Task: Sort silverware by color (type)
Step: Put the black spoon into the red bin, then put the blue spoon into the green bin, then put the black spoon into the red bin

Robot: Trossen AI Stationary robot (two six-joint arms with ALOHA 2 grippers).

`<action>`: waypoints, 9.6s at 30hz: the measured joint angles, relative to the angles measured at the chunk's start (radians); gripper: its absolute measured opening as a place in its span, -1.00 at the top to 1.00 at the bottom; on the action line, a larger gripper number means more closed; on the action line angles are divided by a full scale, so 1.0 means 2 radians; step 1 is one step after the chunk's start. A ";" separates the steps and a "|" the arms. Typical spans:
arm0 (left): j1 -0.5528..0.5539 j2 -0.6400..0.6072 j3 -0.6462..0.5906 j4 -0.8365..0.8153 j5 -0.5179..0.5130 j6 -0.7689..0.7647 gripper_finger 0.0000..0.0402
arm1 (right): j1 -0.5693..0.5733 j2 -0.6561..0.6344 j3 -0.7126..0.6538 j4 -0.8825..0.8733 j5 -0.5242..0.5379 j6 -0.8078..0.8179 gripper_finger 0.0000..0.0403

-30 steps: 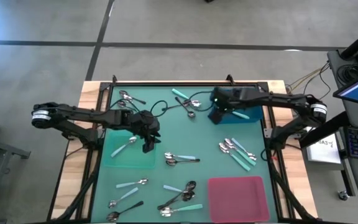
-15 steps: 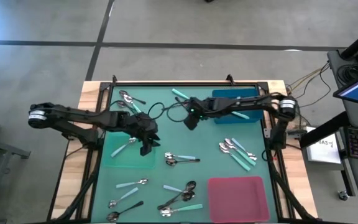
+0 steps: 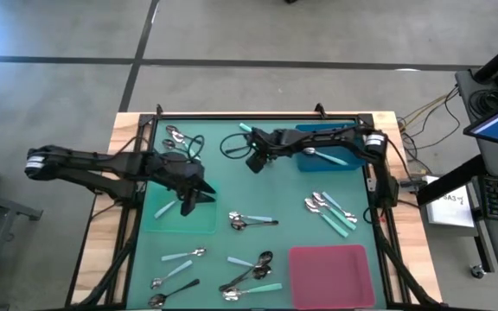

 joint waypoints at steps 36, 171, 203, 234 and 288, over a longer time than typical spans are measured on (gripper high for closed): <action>-0.001 -0.048 0.000 -0.041 -0.021 0.011 0.37 | 0.008 -0.066 0.029 -0.073 -0.103 -0.065 0.95; -0.015 0.337 0.224 -0.120 -0.085 0.145 0.99 | 0.521 -0.193 -0.106 -0.251 -0.076 0.426 0.23; -0.068 -0.089 -0.094 -0.233 -0.086 -0.114 0.31 | 0.355 -0.186 -0.114 -0.015 0.020 0.178 0.32; -0.068 -0.091 -0.027 -0.234 -0.076 -0.071 0.23 | 0.262 0.007 -0.044 0.029 -0.074 -0.075 0.62; -0.166 0.014 -0.008 -0.144 -0.084 -0.156 0.23 | 0.570 -0.110 -0.074 -0.235 -0.143 0.389 0.67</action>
